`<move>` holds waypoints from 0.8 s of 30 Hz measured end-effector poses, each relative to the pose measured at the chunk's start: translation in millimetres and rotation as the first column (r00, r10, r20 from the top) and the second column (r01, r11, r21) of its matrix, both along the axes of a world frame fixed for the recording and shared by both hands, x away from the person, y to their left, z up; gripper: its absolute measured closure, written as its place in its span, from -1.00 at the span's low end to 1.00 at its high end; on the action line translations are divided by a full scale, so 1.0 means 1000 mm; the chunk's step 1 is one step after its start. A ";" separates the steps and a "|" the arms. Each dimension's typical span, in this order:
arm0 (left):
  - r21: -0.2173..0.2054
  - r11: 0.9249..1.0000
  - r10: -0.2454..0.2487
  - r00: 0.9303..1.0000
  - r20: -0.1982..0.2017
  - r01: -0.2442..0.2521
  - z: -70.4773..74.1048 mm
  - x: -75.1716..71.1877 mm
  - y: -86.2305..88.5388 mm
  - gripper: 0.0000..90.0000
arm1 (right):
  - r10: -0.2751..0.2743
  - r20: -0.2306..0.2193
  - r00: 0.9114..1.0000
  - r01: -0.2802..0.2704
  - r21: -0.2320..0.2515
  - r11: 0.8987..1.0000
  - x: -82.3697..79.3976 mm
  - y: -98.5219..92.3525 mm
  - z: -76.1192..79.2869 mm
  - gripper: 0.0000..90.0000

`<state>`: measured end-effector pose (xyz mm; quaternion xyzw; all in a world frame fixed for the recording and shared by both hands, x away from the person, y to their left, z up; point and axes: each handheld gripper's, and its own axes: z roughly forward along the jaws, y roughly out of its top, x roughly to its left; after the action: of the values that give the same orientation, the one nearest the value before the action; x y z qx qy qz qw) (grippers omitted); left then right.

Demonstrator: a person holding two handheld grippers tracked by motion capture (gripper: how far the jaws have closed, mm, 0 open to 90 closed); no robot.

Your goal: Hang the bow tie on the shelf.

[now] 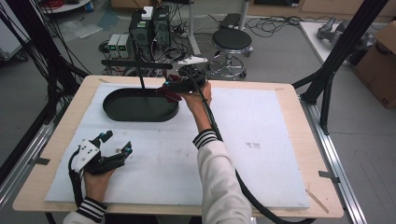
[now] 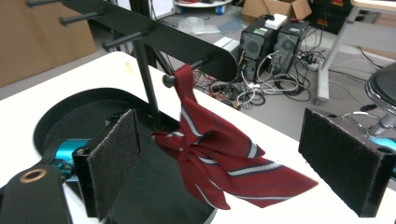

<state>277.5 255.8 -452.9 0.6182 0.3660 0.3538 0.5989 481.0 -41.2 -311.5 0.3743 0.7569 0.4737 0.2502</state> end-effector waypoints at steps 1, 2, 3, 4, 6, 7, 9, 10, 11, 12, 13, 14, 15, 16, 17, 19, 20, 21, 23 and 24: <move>0.000 1.000 0.000 1.000 0.001 0.000 0.000 0.000 0.000 -0.66 | 0.002 0.004 1.000 -0.002 0.002 1.000 -0.002 -0.001 0.001 -0.76; 0.000 1.000 0.000 1.000 0.002 0.000 0.000 0.000 0.000 -0.66 | 0.003 0.010 1.000 -0.003 0.002 1.000 -0.005 -0.003 0.002 -0.76; -0.002 1.000 0.000 1.000 0.003 0.000 0.000 0.000 0.000 -0.66 | 0.007 0.016 1.000 -0.007 0.007 1.000 -0.008 -0.005 0.003 -0.77; -0.002 1.000 0.000 1.000 0.003 0.000 0.000 0.000 0.000 -0.66 | 0.010 0.017 1.000 -0.010 0.014 1.000 -0.011 -0.007 0.004 -0.79; -0.001 1.000 0.000 1.000 0.002 0.000 0.000 0.000 0.000 -0.65 | 0.014 0.033 0.999 -0.014 0.001 1.000 -0.018 -0.011 0.004 -0.79; -0.001 1.000 0.000 1.000 0.001 0.000 0.000 0.000 0.000 -0.66 | 0.011 0.037 0.999 -0.011 -0.003 1.000 -0.022 -0.013 0.004 -0.79; 0.001 1.000 0.001 1.000 0.000 -0.001 0.000 0.000 0.000 -0.66 | 0.013 0.042 0.999 -0.013 -0.007 1.000 -0.032 -0.019 0.004 -0.79; 0.002 1.000 0.002 1.000 -0.001 -0.002 0.000 0.000 0.000 -0.65 | 0.012 0.045 0.999 -0.011 -0.011 1.000 -0.037 -0.022 0.003 -0.79; 0.003 1.000 0.002 1.000 -0.003 -0.002 0.000 0.000 0.000 -0.65 | 0.007 0.043 0.999 -0.007 -0.015 1.000 -0.042 -0.025 0.003 -0.79; 0.002 1.000 0.003 1.000 -0.001 -0.003 0.000 0.000 0.000 -0.66 | 0.005 0.047 0.999 -0.005 -0.014 1.000 -0.048 -0.028 0.003 -0.79; 0.001 1.000 0.003 1.000 -0.001 -0.003 0.000 0.000 0.000 -0.66 | 0.003 0.050 0.999 -0.003 -0.011 1.000 -0.054 -0.032 0.003 -0.79; 0.002 1.000 0.002 1.000 -0.001 -0.002 0.000 0.000 0.000 -0.66 | -0.001 0.053 0.999 0.002 -0.006 1.000 -0.060 -0.035 0.003 -0.79; 0.001 1.000 0.003 1.000 -0.001 -0.003 0.000 0.000 0.000 -0.66 | -0.003 0.053 0.999 0.003 -0.007 1.000 -0.067 -0.039 0.003 -0.79; 0.004 1.000 0.003 1.000 -0.002 -0.003 0.000 0.000 0.000 -0.66 | -0.002 0.064 0.998 0.003 -0.008 1.000 -0.074 -0.042 0.003 -0.79; 0.003 1.000 0.002 1.000 -0.003 -0.002 0.000 0.000 0.000 -0.66 | -0.003 0.072 0.997 0.003 -0.002 1.000 -0.081 -0.046 0.004 -0.79; 0.003 1.000 0.002 1.000 -0.001 -0.002 0.000 0.000 -0.001 -0.66 | -0.007 0.091 0.996 0.007 0.009 1.000 -0.097 -0.055 0.004 -0.79; 0.004 1.000 0.002 1.000 -0.001 -0.002 0.000 0.000 -0.001 -0.66 | -0.013 0.096 0.995 0.011 0.015 1.000 -0.103 -0.058 0.004 -0.79; 0.002 1.000 0.002 1.000 0.000 -0.002 0.000 0.000 -0.001 -0.66 | -0.016 0.111 0.994 0.014 0.021 1.000 -0.113 -0.063 0.003 -0.79; 0.003 1.000 0.002 1.000 -0.001 -0.002 0.000 0.000 -0.001 -0.66 | -0.025 0.127 0.992 0.021 0.037 0.999 -0.127 -0.071 0.000 -0.79; 0.005 1.000 0.002 1.000 0.000 -0.002 0.000 0.000 -0.001 -0.66 | -0.031 0.132 0.991 0.025 0.044 0.999 -0.135 -0.076 -0.002 -0.79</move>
<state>277.5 254.8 -452.9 0.6192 0.3658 0.3554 0.5971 345.6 -116.7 -313.3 0.3578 0.7231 0.5098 0.2987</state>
